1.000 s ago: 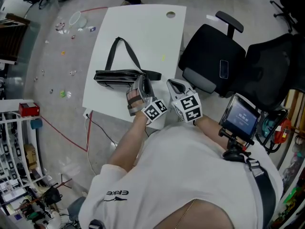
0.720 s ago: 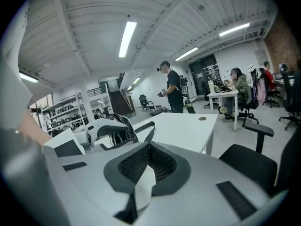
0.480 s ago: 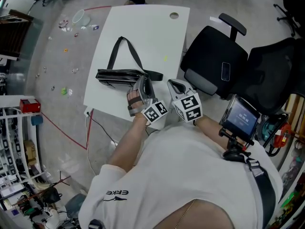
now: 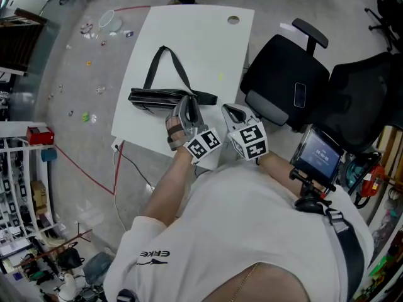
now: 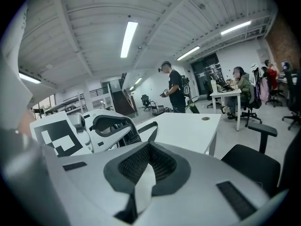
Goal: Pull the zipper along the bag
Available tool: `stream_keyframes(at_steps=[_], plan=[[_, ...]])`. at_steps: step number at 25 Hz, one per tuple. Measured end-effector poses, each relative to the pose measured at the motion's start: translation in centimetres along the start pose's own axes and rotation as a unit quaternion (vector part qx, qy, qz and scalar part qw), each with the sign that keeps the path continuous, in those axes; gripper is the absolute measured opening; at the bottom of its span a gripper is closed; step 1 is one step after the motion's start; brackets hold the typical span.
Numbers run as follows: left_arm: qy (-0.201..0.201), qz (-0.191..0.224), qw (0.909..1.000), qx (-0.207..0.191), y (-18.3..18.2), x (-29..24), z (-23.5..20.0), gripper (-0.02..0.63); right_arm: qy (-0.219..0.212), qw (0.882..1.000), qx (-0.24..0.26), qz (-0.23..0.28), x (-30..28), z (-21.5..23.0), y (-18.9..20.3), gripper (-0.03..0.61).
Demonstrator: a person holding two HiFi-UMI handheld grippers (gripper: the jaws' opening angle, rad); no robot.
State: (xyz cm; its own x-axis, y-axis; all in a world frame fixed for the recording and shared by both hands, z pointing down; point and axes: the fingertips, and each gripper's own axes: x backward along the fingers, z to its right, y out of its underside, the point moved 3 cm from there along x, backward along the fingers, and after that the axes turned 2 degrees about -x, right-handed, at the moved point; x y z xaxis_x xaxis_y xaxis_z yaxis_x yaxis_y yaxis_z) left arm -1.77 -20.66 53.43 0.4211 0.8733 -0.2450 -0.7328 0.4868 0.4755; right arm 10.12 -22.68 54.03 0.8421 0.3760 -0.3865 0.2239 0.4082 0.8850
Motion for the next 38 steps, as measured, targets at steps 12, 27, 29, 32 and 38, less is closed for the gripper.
stream_keyframes(at_steps=[12, 27, 29, 32, 38], plan=[[0.034, -0.015, 0.9988, 0.034, 0.6, -0.1, -0.1, 0.026, -0.01, 1.0, 0.001, -0.009, -0.3, -0.6, 0.4, 0.005], [0.102, 0.031, 0.9848, 0.137, -0.1, 0.0, -2.8, 0.012, -0.01, 0.999, 0.022, -0.028, -3.1, -2.8, 0.3, 0.005], [0.117, 0.037, 0.9798, 0.158, 1.5, -0.1, -4.8, 0.012, -0.006, 0.999, 0.035, -0.033, -4.8, -4.8, -0.4, 0.006], [0.143, 0.049, 0.9727, 0.176, 3.7, -0.2, -6.2, 0.012, 0.005, 0.998, 0.058, -0.039, -7.1, -7.2, -0.7, 0.006], [0.188, 0.067, 0.9559, 0.215, 3.0, 0.0, -5.1, 0.012, 0.029, 0.991, 0.114, -0.071, -8.4, -6.8, 1.7, 0.008]])
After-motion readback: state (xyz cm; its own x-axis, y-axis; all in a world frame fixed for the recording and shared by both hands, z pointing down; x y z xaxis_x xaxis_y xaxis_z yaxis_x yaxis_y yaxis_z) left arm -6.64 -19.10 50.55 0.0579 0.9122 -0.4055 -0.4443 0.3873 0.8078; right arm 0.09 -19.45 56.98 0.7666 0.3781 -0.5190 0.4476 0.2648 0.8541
